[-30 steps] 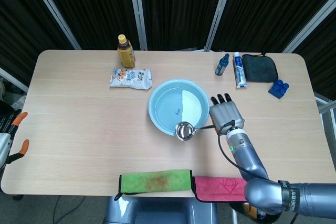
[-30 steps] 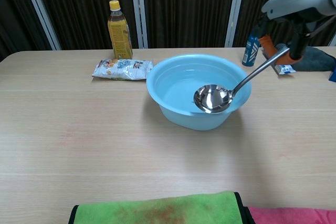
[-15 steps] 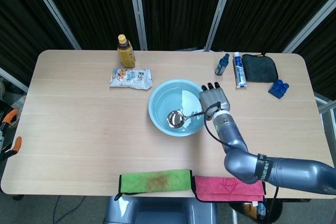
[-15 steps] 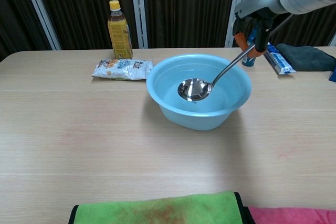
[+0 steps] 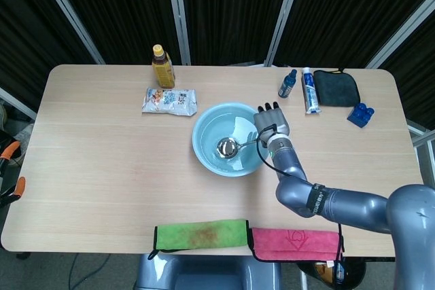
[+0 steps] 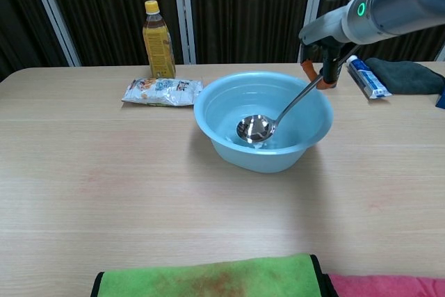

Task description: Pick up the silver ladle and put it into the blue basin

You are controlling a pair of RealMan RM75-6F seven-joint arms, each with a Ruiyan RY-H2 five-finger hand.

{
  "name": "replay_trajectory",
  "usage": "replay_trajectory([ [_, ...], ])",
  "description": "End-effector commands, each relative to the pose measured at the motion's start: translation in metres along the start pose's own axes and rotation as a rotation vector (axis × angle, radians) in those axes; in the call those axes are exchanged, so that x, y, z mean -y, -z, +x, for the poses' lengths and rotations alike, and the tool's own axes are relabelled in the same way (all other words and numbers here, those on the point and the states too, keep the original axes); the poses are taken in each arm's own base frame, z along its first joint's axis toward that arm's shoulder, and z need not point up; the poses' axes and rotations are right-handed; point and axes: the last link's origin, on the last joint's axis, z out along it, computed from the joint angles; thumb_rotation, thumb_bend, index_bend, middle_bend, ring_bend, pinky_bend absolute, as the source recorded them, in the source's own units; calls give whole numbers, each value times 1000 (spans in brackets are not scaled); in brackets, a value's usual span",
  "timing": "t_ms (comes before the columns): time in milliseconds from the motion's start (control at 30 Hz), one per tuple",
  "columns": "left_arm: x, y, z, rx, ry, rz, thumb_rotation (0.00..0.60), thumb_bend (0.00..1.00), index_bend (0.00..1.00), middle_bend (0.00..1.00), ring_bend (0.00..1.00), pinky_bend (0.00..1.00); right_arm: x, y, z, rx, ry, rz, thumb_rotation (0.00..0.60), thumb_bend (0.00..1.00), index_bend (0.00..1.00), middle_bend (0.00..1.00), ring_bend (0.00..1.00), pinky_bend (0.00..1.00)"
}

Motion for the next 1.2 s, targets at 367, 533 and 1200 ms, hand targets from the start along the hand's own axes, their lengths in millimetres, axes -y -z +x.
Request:
replay_trajectory([
  [367, 3, -4, 2, 13, 24, -13, 600, 485, 75, 0, 0, 0, 11, -2, -27, -8, 22, 6, 600, 696, 689, 101, 0, 0],
  [533, 5, -5, 4, 14, 30, -4, 600, 486, 75, 0, 0, 0, 17, -2, -34, -3, 23, 19, 600, 696, 689, 102, 0, 0],
  [1200, 9, -5, 8, 18, 65, 3, 600, 485, 75, 0, 0, 0, 22, 19, -6, -20, -52, 22, 600, 699, 698, 114, 0, 0],
])
